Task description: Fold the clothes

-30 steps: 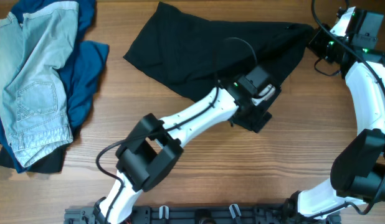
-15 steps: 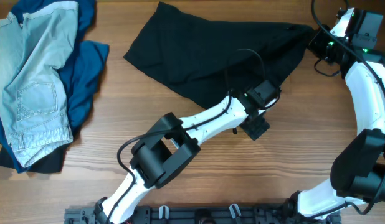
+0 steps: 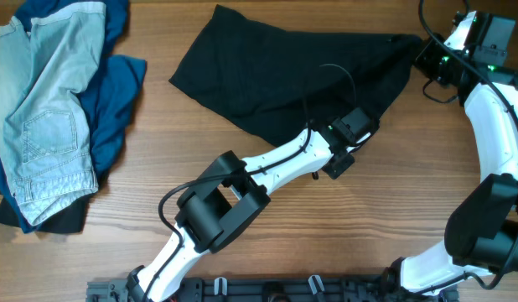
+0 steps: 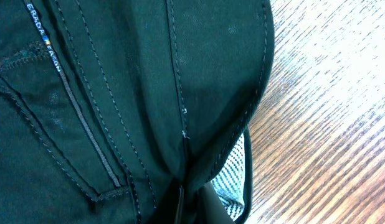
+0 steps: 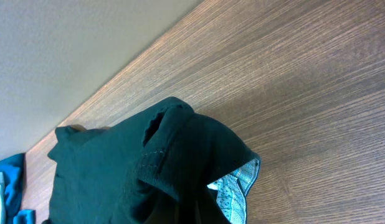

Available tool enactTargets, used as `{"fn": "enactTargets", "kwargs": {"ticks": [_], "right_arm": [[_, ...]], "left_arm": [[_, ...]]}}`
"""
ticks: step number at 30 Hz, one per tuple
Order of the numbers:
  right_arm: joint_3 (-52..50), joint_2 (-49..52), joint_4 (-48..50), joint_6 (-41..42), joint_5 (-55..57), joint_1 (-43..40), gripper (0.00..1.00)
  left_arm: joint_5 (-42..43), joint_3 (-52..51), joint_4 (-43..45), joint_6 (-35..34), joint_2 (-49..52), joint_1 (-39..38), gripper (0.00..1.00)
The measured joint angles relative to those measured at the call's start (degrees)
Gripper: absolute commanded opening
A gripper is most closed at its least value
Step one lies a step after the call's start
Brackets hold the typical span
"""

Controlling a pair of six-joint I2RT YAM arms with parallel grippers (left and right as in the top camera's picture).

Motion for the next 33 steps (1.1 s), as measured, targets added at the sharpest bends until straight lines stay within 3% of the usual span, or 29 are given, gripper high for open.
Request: {"fn": "enactTargets", "kwargs": {"ticks": [10, 18, 22, 33], "right_arm": [[0.0, 0.0, 0.7, 0.0, -0.7, -0.5, 0.04], [0.0, -2.5, -1.6, -0.2, -1.6, -3.2, 0.04], [0.1, -9.2, -3.3, -0.3, -3.7, -2.8, 0.04], [5.7, -31.8, -8.0, -1.4, -8.5, -1.5, 0.04]], "left_arm": [[-2.8, -0.5, -6.1, -1.2, -3.8, 1.5, 0.04], [-7.9, -0.7, -7.1, -3.4, -29.9, 16.3, 0.04], [-8.5, -0.5, -4.9, -3.8, -42.1, 23.9, 0.04], [-8.0, -0.9, 3.0, -3.8, -58.8, 29.8, 0.04]]}}
